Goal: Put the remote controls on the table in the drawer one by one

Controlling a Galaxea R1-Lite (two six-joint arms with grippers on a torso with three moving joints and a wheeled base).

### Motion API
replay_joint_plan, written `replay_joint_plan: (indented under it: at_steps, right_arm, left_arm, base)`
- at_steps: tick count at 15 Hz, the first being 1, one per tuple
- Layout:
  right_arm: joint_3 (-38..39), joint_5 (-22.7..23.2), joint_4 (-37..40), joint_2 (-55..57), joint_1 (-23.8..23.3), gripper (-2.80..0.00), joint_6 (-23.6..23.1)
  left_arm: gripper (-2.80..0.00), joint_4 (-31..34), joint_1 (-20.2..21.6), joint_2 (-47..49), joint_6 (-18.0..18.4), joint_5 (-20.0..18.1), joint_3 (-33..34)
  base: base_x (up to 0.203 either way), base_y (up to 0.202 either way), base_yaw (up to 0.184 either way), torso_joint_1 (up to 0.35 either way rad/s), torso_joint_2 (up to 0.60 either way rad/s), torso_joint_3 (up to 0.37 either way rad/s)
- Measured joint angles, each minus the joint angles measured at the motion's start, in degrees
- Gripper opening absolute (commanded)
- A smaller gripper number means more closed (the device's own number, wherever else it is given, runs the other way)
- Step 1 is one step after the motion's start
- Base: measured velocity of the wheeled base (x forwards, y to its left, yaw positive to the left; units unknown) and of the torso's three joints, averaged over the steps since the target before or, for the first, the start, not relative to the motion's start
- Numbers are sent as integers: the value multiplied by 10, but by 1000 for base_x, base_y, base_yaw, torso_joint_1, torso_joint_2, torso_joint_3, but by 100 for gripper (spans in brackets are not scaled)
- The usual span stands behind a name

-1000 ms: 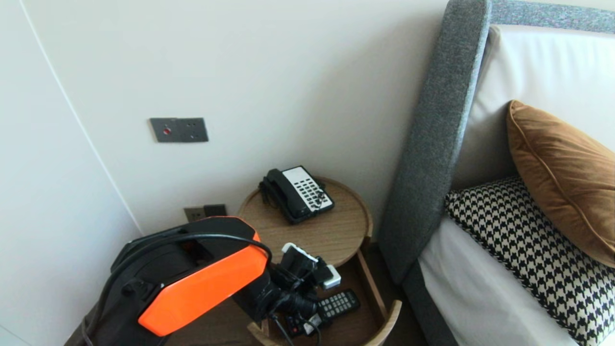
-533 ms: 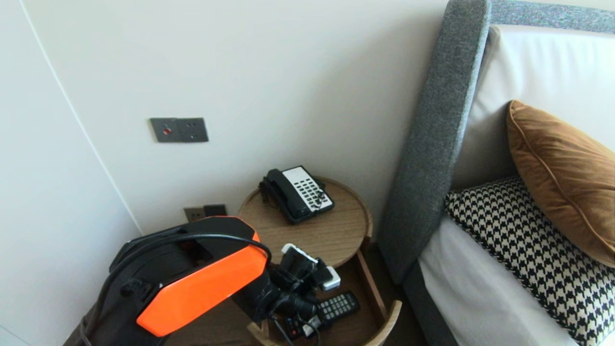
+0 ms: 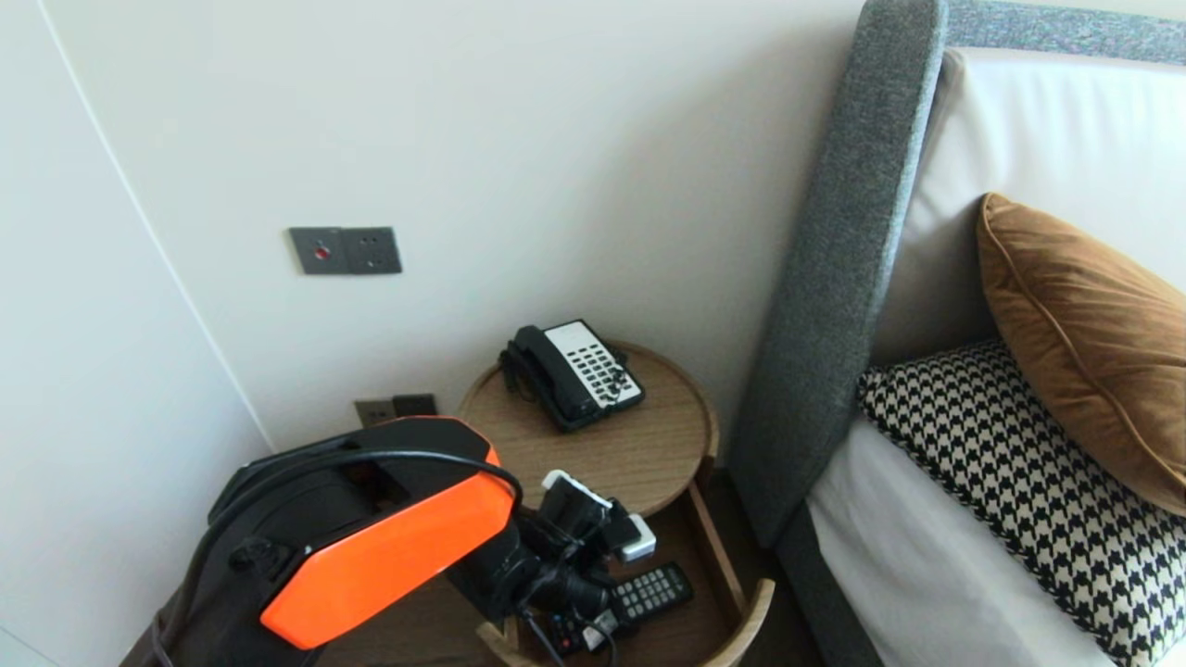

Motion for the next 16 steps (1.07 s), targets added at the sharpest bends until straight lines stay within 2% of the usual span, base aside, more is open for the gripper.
replay_joint_plan:
  at_steps: [7,16]
  right_arm:
    - [0,0,0,0,0,-280,0]
    - [0,0,0,0,0,-280,0]
  left_arm:
    - [0,-4,-1,-1,-1,0,3]
    - [0,-21,-8,-72,-11,6,74]
  base:
    - [0,0,0,0,0,0]
    - [0,0,0,0,0,0]
